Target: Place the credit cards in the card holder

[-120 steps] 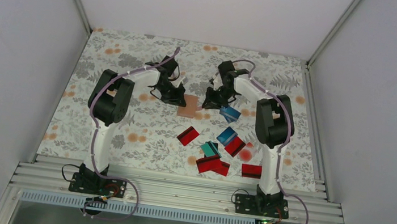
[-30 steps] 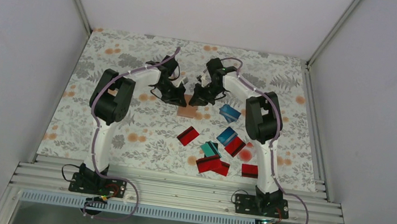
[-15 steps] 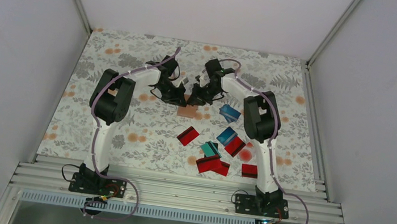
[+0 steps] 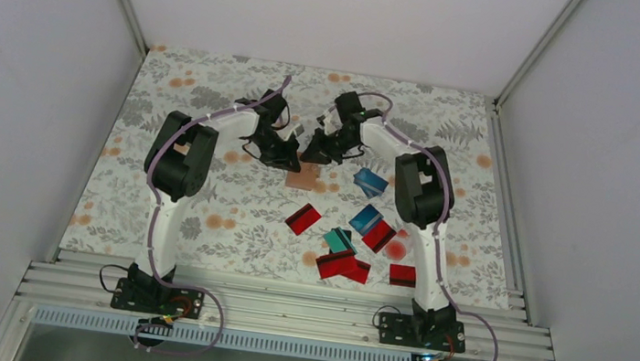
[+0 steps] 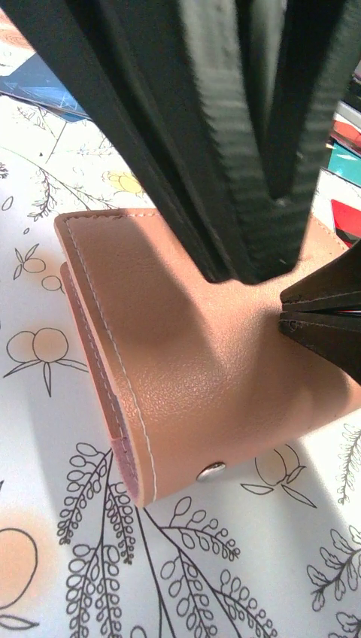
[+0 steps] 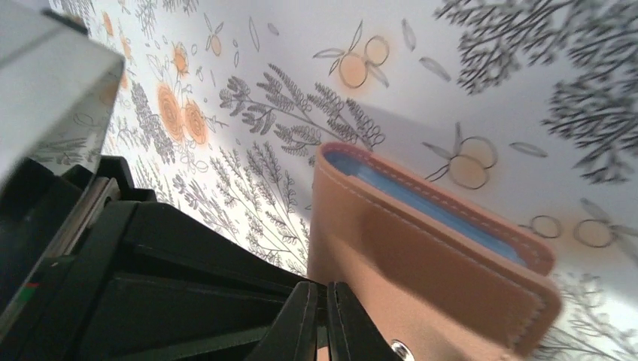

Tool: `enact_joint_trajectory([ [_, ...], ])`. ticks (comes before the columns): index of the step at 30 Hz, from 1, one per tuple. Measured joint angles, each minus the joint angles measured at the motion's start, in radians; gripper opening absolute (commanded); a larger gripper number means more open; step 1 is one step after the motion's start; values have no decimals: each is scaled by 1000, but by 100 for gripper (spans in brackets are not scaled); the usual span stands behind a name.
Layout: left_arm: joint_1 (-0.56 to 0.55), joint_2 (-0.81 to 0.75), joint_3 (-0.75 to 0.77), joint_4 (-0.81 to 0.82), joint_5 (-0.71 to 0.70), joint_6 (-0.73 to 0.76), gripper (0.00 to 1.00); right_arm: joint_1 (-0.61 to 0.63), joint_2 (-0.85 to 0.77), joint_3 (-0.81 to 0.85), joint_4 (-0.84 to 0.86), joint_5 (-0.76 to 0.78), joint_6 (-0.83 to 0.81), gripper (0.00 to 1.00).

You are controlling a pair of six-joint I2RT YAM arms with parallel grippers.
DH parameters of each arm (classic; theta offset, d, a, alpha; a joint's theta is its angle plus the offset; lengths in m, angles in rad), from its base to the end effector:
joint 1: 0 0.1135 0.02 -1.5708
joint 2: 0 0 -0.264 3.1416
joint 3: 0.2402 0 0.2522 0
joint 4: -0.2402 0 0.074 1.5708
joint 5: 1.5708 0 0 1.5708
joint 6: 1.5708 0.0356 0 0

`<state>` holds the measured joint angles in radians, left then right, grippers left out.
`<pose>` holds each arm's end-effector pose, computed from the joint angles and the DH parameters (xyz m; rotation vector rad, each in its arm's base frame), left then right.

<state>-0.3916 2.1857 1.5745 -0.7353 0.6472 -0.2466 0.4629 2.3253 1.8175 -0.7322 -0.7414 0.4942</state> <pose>0.3894 -0.1840 0.1379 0.3256 2.9409 -1.0461 0.4157 0.2343 0.1443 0.1396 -2.8398 -1.1970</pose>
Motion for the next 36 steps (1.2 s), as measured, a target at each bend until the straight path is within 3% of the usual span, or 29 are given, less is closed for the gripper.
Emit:
enact_joint_trajectory([
  [22, -15, -5, 34, -53, -61, -12, 4, -65, 30, -33, 45, -54, -128, 4],
  [28, -28, -10, 58, -76, -79, -41, 25, -67, 30, -40, 55, -64, -153, 4],
  [36, -47, -31, 101, -75, -77, -95, 29, -70, 30, -45, 60, -75, -172, 4],
])
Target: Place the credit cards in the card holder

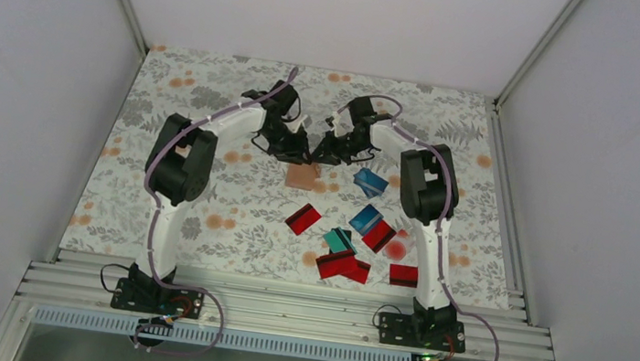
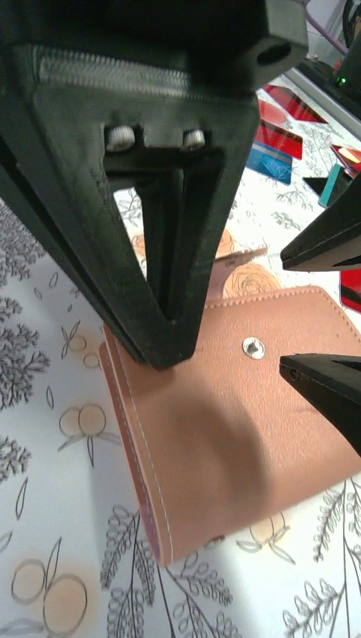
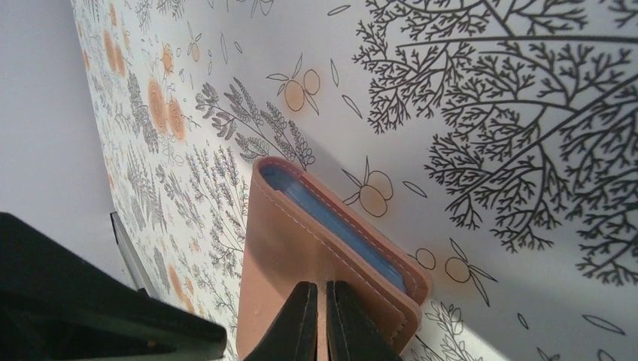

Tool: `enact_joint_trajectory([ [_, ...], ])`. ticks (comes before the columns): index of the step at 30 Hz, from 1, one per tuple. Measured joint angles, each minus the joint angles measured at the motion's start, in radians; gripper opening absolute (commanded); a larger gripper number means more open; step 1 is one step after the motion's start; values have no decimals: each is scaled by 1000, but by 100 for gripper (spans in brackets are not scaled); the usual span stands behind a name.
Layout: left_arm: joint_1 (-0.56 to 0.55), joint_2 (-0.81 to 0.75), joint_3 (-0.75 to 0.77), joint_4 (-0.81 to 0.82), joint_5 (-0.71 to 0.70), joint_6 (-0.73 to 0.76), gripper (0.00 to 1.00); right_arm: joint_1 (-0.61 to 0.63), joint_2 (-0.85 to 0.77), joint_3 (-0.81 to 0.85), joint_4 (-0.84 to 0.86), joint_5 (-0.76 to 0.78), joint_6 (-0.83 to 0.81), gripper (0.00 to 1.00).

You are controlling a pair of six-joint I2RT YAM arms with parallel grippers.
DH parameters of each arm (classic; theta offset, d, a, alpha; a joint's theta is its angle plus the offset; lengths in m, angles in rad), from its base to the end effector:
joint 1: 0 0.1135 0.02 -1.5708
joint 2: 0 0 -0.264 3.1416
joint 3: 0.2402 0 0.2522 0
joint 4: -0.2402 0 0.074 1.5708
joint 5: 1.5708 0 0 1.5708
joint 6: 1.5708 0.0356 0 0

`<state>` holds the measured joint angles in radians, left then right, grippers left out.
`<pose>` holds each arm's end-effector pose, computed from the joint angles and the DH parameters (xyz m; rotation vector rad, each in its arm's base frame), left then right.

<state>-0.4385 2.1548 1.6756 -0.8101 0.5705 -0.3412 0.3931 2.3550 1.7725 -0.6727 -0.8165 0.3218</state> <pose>0.3897 -0.2040 0.1742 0.2659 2.9405 -0.9590 0.4284 0.2057 0.1222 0.2970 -2.8351 -1.3107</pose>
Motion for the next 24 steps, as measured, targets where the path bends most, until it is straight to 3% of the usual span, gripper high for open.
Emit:
enact_joint_trajectory([
  [13, -50, 0, 43, 16, 32, -55, 29, -1, 0, -5, 3, -7, -20, 4],
  [17, -58, 0, 64, 16, 29, -61, 23, -3, 0, -11, 6, -19, -20, 4],
  [24, -70, 37, 81, -1, 3, -63, 22, -5, 0, -17, 11, -27, -20, 4],
])
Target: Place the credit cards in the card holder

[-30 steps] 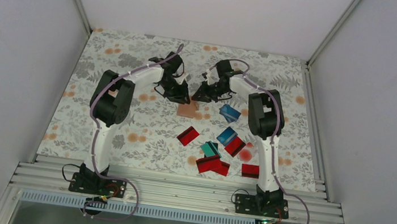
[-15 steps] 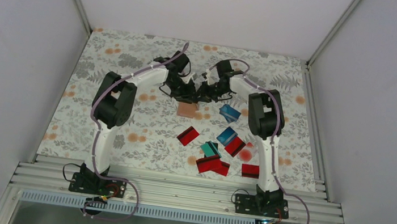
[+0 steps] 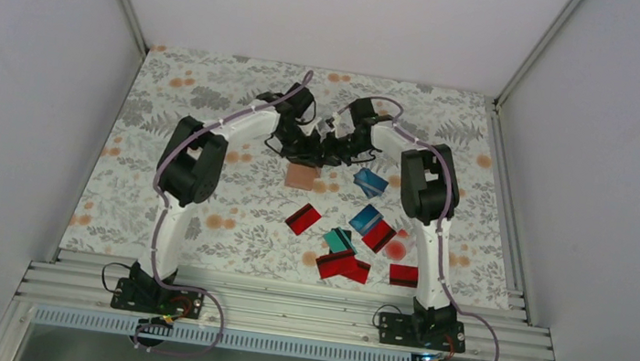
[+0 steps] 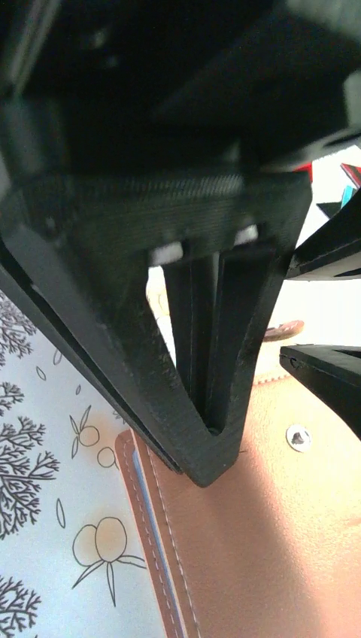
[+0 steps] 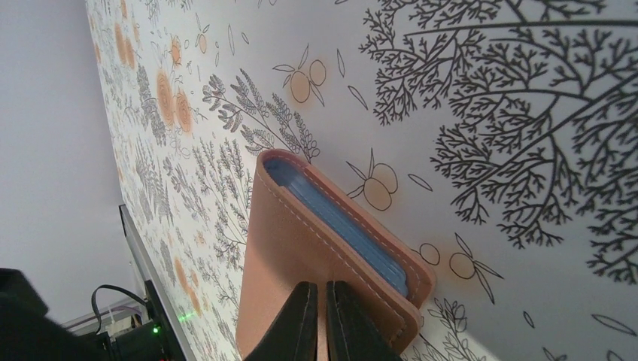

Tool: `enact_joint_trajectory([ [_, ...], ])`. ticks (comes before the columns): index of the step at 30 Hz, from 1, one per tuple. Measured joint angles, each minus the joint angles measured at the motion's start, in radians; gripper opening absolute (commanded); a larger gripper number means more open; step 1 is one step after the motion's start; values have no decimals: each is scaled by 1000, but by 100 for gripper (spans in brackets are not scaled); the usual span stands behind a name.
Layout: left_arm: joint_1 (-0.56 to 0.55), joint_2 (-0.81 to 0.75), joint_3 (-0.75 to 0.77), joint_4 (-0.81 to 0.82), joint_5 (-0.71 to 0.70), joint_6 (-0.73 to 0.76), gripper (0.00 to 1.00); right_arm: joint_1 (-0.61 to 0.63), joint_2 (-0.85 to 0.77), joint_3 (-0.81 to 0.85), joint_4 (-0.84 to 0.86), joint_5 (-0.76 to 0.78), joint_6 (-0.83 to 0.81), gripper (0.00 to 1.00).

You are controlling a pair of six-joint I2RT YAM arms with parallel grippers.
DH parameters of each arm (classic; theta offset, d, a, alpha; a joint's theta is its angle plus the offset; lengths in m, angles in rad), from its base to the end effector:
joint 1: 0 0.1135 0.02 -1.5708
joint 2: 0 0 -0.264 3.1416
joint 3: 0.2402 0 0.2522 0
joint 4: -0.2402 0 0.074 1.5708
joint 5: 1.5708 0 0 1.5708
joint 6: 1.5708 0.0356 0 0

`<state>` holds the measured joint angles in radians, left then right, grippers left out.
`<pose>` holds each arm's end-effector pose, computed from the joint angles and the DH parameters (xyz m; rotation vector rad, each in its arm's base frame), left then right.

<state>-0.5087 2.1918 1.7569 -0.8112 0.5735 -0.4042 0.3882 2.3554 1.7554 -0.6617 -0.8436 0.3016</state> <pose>0.3873 -0.2381 0.1809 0.2957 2.9321 -0.9916 0.4271 0.2034 0.1185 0.3194 -2.8126 -1.3412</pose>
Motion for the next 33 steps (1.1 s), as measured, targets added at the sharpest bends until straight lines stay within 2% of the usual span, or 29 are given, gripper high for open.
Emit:
enact_joint_trajectory([
  [6, -18, 26, 29, -35, -49, 3, 22, -1, 0, -2, 3, -5, 0, 4],
  [10, -20, 26, 39, -43, -61, 3, 16, -1, 0, -2, 4, -6, 0, 4],
  [19, -22, 62, 69, -73, -70, 4, 11, -2, 0, -2, 4, -6, 0, 4],
  [25, -24, 82, 73, -75, -77, 4, 3, -2, 0, -2, 3, -6, 0, 4],
  [29, -26, 82, 92, -93, -88, 4, 3, -2, 0, -2, 4, -6, 0, 4],
  [33, -28, 82, 104, -106, -98, 4, 13, -2, 0, -2, 3, -6, 0, 4],
])
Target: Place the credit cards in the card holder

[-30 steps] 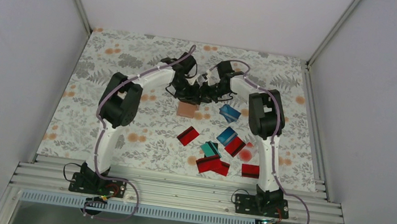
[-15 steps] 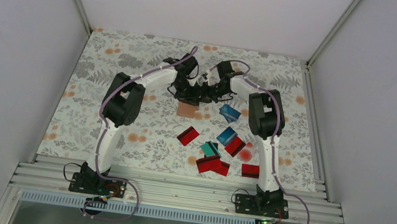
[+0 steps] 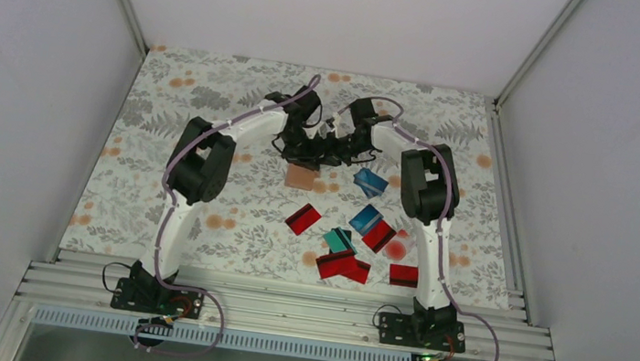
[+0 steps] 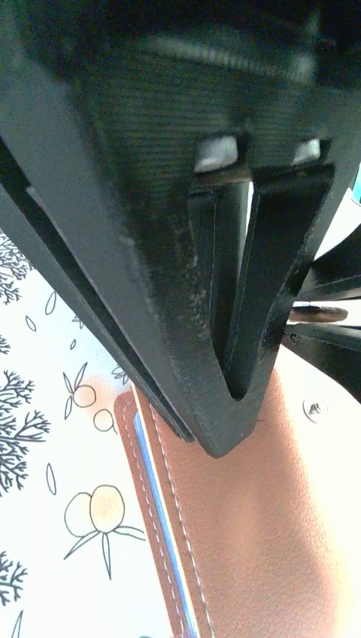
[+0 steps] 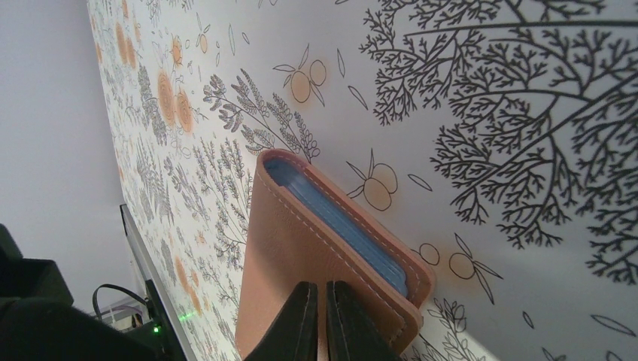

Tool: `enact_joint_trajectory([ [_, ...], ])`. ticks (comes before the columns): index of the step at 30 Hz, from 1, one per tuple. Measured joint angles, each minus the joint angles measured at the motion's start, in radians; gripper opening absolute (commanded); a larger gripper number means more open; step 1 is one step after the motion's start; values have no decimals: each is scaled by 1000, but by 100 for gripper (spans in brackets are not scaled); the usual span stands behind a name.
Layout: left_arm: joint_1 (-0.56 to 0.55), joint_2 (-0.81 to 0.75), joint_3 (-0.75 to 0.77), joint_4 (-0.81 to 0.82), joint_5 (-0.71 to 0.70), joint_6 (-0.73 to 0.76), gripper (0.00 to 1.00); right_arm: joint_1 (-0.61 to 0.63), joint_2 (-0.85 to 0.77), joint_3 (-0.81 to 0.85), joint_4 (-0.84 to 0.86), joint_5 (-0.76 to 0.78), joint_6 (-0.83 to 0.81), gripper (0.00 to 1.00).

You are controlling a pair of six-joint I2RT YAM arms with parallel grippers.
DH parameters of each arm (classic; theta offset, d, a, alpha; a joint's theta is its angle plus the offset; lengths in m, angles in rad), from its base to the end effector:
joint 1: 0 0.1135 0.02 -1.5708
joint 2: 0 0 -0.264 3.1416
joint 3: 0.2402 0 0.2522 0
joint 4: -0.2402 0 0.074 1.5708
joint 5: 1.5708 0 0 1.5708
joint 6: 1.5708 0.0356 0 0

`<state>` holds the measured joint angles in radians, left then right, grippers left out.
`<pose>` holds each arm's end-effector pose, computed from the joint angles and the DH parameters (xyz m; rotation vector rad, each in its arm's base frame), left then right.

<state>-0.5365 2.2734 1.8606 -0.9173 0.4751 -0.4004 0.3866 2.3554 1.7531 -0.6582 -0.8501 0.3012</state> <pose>0.3907 -0.2513 0.1690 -0.2944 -3.0156 0.8197 0.4272 0.2028 0.1181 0.3197 -2.8079 -1.3499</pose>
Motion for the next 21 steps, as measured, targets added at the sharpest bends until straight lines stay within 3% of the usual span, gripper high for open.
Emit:
enact_joint_trajectory([
  [3, 0, 0, 0, -6, -10, 1, 18, 0, 0, 0, 0, 0, 0, 4],
  [21, 0, -2, 34, -43, -23, -1, 18, 0, 0, 0, 0, 0, 0, 4],
])
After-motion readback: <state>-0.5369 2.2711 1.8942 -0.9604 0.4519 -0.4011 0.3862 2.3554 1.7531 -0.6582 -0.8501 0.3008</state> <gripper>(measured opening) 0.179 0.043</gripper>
